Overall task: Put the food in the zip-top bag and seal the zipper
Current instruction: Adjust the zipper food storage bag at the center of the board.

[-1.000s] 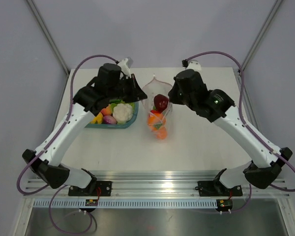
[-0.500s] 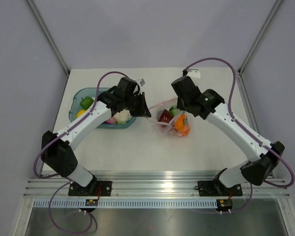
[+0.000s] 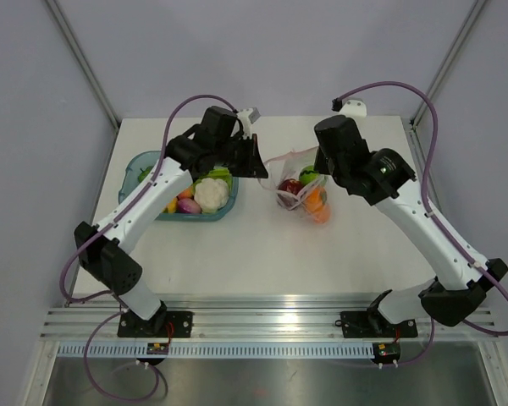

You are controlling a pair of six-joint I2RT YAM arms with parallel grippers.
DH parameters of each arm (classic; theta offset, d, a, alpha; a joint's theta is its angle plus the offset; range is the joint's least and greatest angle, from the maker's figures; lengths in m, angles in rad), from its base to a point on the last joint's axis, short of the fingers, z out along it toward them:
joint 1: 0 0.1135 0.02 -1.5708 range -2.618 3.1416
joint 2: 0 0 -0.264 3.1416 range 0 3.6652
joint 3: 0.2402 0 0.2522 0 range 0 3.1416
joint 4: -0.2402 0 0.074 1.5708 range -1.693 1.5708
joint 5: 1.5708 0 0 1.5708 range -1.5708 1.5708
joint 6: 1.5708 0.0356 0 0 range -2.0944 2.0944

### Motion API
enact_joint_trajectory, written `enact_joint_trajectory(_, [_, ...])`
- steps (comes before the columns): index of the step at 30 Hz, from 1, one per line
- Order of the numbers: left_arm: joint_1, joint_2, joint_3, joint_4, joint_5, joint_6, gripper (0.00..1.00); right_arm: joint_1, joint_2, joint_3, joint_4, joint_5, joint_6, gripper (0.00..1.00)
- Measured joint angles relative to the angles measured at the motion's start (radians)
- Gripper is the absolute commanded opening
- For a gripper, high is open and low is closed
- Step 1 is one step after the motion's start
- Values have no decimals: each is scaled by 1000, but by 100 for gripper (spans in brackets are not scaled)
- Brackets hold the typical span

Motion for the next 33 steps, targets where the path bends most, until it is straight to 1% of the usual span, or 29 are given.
enact_joint_trajectory(5, [5,110,3,-21,30,59,0,0,-3,-78,8,-21,31,0])
enact_joint_trajectory(8, [26,129,-2,-48,29,89,1,0,21,-113,40,-60,56,0])
enact_joint_trajectory(9, [39,126,-5,-58,28,96,18,0,31,-127,58,-76,64,0])
enact_joint_trajectory(10, [55,120,-10,-59,26,110,41,0,39,-144,78,-90,74,0])
enact_joint_trajectory(11, [75,115,-14,-63,25,121,60,0,45,-157,90,-105,81,0])
enact_joint_trajectory(13, [115,98,-28,-72,18,130,80,0,63,-180,111,-135,97,0])
enact_joint_trajectory(16, [171,58,-51,-100,-5,142,79,0,87,-190,134,-169,111,0])
enact_joint_trajectory(19, [209,-5,-82,-121,-23,151,66,0,90,-191,152,-188,117,0])
enact_joint_trajectory(20, [224,-32,-97,-120,-24,154,64,0,90,-191,158,-191,117,0])
enact_joint_trajectory(22, [250,-82,-128,-121,-29,158,63,0,90,-191,167,-197,119,0])
enact_joint_trajectory(24, [291,-127,-162,-113,-35,154,63,0,90,-191,175,-207,119,0])
enact_joint_trajectory(25, [309,-139,-175,-113,-48,150,64,0,90,-192,179,-211,119,0])
enact_joint_trajectory(26, [325,-142,-185,-113,-72,142,69,0,90,-192,183,-213,119,0])
enact_joint_trajectory(28, [341,-126,-203,-107,-129,126,73,0,90,-194,187,-216,120,0])
enact_joint_trajectory(29, [341,-108,-212,-103,-156,115,82,0,90,-195,187,-221,120,0])
enact_joint_trajectory(30, [341,-91,-222,-98,-176,109,87,0,90,-195,187,-224,121,0])
enact_joint_trajectory(31, [340,-68,-233,-93,-200,98,96,0,90,-195,187,-230,120,0])
enact_joint_trajectory(32, [339,-43,-247,-84,-224,85,99,0,90,-196,188,-231,121,0])
enact_joint_trajectory(33, [338,-22,-260,-74,-246,70,99,0,90,-196,188,-232,121,0])
